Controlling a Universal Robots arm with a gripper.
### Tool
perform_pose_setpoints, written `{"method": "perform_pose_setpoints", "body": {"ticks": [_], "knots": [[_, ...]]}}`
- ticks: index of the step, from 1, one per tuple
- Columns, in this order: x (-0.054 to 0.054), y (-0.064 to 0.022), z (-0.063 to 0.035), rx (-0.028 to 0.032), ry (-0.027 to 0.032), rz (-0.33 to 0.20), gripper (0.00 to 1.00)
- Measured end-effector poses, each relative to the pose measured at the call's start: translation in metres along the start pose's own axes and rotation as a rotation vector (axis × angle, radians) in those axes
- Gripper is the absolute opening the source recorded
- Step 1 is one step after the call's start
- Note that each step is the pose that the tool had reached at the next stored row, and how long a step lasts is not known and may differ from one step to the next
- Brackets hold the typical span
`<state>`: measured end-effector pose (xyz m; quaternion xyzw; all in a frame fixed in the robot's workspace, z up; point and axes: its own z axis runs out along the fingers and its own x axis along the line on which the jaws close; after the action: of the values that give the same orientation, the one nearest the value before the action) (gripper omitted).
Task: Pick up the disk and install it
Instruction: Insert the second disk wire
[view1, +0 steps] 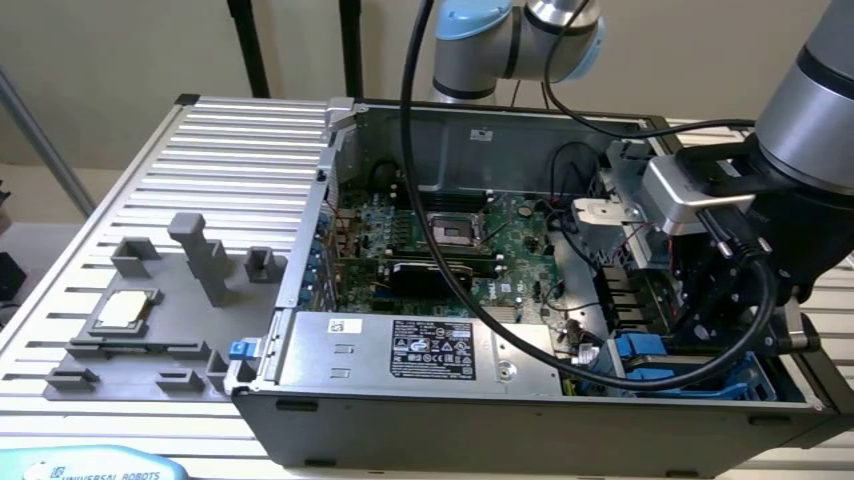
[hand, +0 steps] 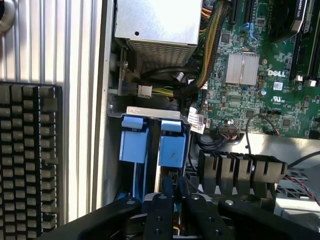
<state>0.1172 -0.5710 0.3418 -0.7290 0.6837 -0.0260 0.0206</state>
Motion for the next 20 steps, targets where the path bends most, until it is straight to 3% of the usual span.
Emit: {"method": "perform_pose_setpoints", "body": {"ticks": [20], "knots": [[0.0001,-0.0001,0.0044,0.0001,-0.0005,0.000,0.16]]}}
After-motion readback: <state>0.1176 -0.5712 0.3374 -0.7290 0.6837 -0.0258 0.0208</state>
